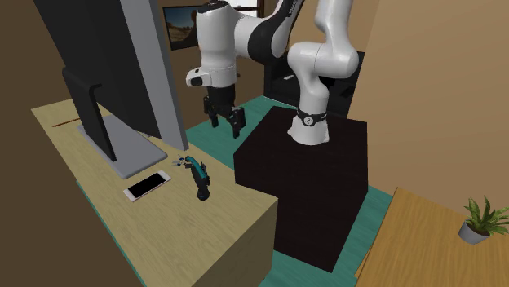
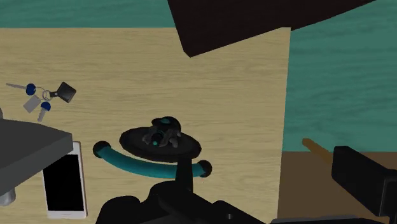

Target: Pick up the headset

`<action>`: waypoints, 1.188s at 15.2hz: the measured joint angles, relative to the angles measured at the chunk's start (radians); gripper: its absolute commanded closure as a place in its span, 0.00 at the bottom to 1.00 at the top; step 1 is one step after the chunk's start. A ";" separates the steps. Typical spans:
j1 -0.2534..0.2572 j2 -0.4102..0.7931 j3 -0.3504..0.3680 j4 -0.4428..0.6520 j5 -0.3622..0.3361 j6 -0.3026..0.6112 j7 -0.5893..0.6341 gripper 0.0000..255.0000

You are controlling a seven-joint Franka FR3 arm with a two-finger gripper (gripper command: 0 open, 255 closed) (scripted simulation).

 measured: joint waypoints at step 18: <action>-0.160 0.638 0.012 0.200 0.461 0.410 -0.303 0.00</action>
